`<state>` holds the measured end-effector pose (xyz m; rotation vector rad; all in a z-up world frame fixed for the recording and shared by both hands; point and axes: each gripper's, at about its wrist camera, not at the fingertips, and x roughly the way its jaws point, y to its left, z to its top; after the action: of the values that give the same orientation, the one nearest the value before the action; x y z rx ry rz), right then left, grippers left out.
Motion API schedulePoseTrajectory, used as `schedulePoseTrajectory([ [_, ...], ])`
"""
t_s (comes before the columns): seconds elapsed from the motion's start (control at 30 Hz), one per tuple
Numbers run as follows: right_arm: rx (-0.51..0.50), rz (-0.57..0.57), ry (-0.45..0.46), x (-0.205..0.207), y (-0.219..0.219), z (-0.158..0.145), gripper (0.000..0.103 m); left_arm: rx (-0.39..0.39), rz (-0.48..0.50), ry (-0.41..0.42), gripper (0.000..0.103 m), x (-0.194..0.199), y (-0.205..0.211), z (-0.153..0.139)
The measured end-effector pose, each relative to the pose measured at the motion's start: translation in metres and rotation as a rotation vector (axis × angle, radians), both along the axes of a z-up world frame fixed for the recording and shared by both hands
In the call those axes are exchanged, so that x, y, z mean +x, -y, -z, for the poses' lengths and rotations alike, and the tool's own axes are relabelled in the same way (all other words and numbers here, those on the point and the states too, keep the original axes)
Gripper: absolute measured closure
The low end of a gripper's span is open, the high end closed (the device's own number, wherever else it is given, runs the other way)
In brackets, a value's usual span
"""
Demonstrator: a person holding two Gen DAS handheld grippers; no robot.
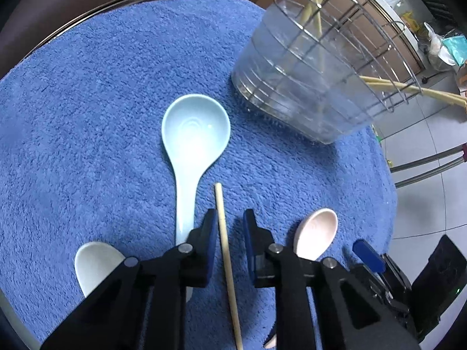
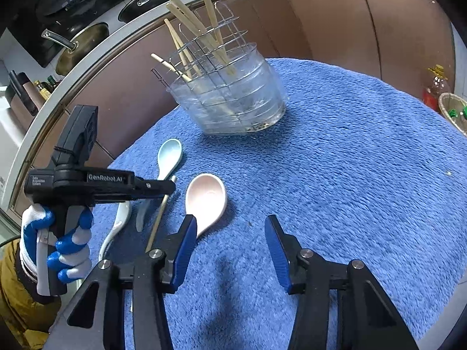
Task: Organize utensils
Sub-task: 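Close the left tool on the last chopstick while the right tool grasps the pink spoon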
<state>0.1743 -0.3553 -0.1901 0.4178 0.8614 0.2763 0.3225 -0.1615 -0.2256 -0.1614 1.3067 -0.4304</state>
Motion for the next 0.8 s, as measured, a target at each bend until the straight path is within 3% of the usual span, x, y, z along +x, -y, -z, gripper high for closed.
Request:
schedulePoseTrajectory([
  [0.17, 0.038, -0.047, -0.022, 0.021, 0.001, 0.001, 0.061, -0.027, 0.012, -0.035, 0.09, -0.003, 0.001, 0.004],
  [0.33, 0.064, -0.102, -0.052, 0.041, 0.0, 0.004, 0.071, -0.01, 0.038, -0.018, 0.092, -0.006, 0.01, 0.006],
  [0.53, 0.038, -0.154, -0.101, 0.059, -0.008, 0.015, 0.078, 0.036, 0.058, 0.005, 0.093, -0.009, 0.026, 0.007],
  [0.67, 0.017, -0.178, -0.122, 0.064, -0.015, 0.021, 0.094, 0.069, 0.071, 0.033, 0.093, -0.013, 0.035, 0.007],
  [0.8, 0.008, -0.16, -0.105, 0.061, -0.017, 0.02, 0.095, 0.052, 0.057, 0.046, 0.098, -0.013, 0.03, 0.009],
])
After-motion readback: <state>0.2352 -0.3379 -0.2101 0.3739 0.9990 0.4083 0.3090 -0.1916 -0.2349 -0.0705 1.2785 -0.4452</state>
